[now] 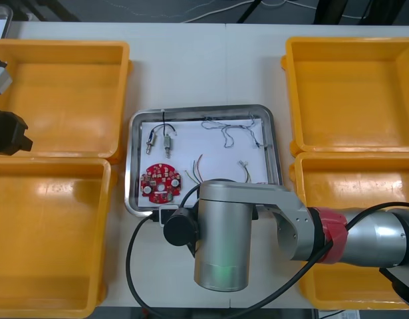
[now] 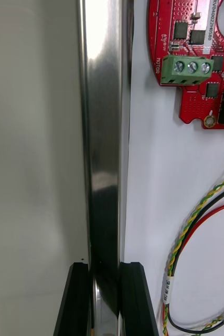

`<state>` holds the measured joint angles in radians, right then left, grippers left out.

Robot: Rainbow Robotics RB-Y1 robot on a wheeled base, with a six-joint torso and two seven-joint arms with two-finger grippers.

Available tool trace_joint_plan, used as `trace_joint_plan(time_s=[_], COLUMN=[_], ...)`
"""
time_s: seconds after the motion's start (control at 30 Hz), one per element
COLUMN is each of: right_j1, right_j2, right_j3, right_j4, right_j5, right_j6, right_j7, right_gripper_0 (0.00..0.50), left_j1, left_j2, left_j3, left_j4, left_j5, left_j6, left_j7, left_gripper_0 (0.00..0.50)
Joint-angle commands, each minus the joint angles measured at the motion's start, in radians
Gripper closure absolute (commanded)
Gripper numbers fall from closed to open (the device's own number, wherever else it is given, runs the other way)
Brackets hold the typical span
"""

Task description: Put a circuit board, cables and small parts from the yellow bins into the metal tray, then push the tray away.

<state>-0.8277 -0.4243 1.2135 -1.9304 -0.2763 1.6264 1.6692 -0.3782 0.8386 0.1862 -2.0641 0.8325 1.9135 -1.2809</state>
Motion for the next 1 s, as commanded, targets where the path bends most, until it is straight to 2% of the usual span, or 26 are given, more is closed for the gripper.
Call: trace_joint_plan(time_s=[0.03, 0.3, 0.7, 1.0], right_j1=[-0.044, -0.108, -0.199, -0.243], right_j2=[-0.04, -0.037, -0.008, 0.001], right_j3=[-0.04, -0.063, -0.074, -0.075], right_j4=[-0.013, 0.068, 0.214, 0.275], right_j5=[0.006, -0.044, -0.046, -0.049], right_j6=[-0.02, -0.066, -0.118, -0.168], right_j7=[-0.039, -0.036, -0.008, 0.044], right_gripper_0=[0.5, 0.5, 0.5, 0.5], left_j1=[0.018, 0.018, 0.018, 0.018], left_j2=[0.045, 0.045, 0.045, 0.045], left_j3=[0.029, 0.029, 0.029, 0.029], left_j4=[-0.03, -0.03, -0.03, -0.03], left_j5=[0.008, 0.008, 0.008, 0.008], left_j6=[0.006, 0.006, 0.006, 0.006], left_j7=[0.107, 0.107, 0.107, 0.107], left_gripper_0=[0.018, 0.019, 0.019, 0.02])
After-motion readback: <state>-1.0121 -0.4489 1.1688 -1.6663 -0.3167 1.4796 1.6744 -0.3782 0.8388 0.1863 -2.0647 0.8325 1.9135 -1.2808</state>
